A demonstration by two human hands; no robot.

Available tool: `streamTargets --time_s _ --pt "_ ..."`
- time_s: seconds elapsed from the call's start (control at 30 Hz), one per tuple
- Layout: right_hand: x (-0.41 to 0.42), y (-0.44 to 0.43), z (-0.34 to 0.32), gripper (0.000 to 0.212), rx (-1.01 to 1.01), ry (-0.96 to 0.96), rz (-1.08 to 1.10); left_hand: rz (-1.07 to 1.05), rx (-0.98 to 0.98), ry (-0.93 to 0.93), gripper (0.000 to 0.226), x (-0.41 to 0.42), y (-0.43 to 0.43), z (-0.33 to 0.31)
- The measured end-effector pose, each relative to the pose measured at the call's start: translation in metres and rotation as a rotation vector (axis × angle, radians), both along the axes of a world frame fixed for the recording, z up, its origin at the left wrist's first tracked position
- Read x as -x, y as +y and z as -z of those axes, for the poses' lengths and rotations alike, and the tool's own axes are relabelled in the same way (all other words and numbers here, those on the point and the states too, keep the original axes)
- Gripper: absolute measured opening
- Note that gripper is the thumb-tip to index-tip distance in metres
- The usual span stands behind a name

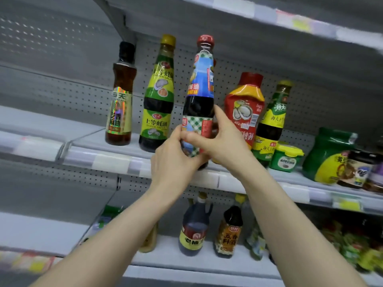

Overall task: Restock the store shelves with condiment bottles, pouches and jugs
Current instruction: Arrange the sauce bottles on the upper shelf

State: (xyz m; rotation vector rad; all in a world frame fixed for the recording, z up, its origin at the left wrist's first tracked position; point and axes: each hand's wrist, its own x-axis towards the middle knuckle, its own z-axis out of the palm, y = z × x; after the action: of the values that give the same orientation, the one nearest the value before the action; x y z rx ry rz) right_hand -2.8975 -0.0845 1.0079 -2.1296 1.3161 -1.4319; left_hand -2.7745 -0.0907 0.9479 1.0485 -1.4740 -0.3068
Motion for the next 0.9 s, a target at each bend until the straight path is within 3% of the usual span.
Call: streamTargets --time_s 0.07,0.17,0.33,0.57,0.9 --pt "-0.003 0.000 0.005 0.064 0.023 -0.044 0.053 0.010 0.021 -0.050 0.062 0.003 0.000 0.003" --pt "0.009 0.001 0.003 0.060 -0.060 -0.193 -0.035 0.097 0.030 -0.116 0.070 -0.002 -0.001 0.005" --pt "0.020 -0.002 0.002 0.065 -0.153 -0.370 -0.130 0.403 -0.109 0.044 0.077 -0.019 -0.014 0.001" --pt "0.019 -0.014 0.017 0.060 -0.178 -0.374 -0.155 0.305 -0.017 -0.009 0.061 -0.018 -0.016 0.013" --pt "0.016 -0.019 0.008 0.060 -0.119 -0.310 -0.140 0.182 0.028 -0.054 0.067 -0.017 -0.022 0.005"
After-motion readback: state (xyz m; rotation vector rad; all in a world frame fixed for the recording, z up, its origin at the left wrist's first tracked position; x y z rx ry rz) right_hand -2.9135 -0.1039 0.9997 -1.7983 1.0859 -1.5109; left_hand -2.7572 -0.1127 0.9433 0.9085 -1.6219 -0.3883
